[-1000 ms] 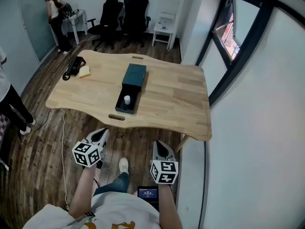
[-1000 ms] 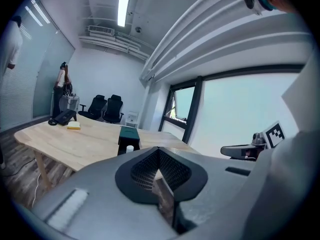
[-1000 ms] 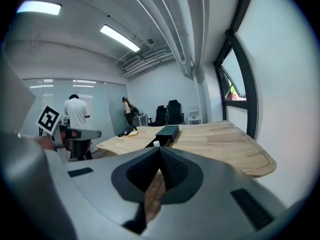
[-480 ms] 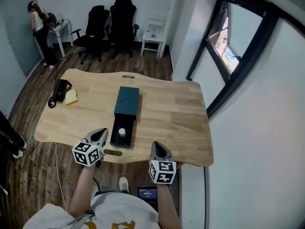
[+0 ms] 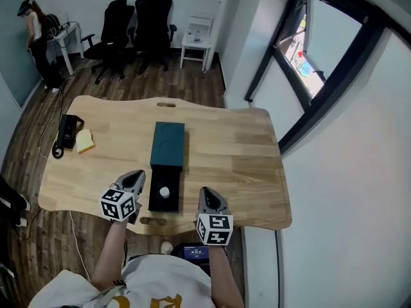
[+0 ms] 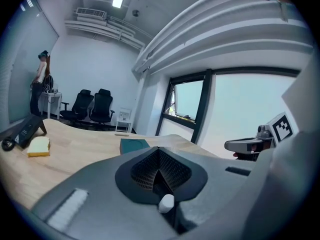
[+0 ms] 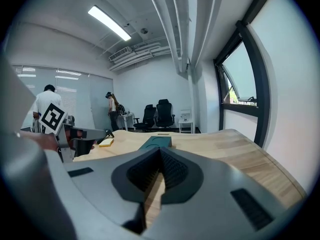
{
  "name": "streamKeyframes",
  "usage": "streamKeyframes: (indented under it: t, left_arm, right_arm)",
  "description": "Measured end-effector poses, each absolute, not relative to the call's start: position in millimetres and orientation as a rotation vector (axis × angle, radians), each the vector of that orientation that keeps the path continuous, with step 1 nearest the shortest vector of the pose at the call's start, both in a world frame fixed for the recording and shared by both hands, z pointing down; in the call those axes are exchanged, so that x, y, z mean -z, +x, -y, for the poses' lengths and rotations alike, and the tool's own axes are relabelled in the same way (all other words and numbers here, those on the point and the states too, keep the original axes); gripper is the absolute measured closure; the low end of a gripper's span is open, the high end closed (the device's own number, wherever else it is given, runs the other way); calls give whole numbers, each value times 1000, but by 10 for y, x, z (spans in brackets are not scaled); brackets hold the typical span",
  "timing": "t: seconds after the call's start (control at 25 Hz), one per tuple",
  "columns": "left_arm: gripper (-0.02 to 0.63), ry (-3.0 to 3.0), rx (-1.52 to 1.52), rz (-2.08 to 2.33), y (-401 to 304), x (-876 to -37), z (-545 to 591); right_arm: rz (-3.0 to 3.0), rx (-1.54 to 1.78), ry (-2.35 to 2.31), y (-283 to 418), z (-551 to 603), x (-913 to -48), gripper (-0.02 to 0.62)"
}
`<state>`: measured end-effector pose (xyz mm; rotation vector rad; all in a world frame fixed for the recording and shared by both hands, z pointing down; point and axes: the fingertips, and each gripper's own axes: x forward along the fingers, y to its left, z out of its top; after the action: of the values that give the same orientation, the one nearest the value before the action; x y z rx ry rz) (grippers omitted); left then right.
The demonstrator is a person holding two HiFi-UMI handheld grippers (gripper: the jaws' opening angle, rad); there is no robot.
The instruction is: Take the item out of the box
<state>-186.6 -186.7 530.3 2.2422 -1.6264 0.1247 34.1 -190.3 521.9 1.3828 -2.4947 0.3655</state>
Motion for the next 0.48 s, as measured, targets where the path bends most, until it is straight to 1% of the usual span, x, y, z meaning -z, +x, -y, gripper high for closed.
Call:
streamKeyframes:
  t: [0.48]
  left_arm:
    - [606,2307,-172,1552,-1740,-5392,2053]
  right_arm:
    - [2483,-383,1368,226,2081,-5331,589]
